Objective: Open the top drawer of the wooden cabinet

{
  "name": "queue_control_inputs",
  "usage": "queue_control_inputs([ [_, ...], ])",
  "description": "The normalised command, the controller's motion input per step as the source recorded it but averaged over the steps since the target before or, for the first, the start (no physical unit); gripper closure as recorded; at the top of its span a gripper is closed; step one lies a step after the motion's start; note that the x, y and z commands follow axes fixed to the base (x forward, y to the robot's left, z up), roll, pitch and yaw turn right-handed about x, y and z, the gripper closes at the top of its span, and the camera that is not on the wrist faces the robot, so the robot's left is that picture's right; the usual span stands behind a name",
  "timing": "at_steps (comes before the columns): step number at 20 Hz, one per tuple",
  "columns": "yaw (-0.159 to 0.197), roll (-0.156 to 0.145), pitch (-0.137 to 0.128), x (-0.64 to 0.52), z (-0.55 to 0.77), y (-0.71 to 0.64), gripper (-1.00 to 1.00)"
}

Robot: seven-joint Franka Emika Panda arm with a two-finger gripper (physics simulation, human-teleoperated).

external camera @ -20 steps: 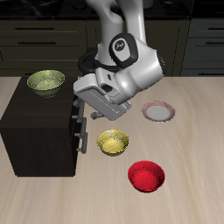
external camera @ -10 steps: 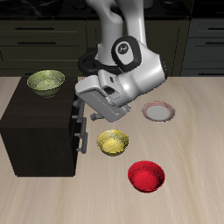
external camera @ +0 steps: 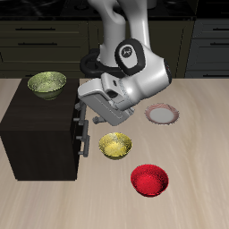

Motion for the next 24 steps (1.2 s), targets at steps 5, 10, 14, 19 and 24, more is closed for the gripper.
queue_control_inputs([
  [5, -0.006, -0.021, 0.006, -0.06, -0.09, -0.14, -1.00],
  [10, -0.001, -0.078, -0.020, -0.14, -0.04, -0.26, -1.00],
  [14, 0.039, -0.020, -0.040, -0.01, -0.03, 0.04, -1.00],
  [19, 0.041, -0.052, -0.047, 0.04, 0.02, 0.00, -1.00],
  [24, 0.014, -0.021, -0.032, 0.08, 0.04, -0.03, 1.00],
])
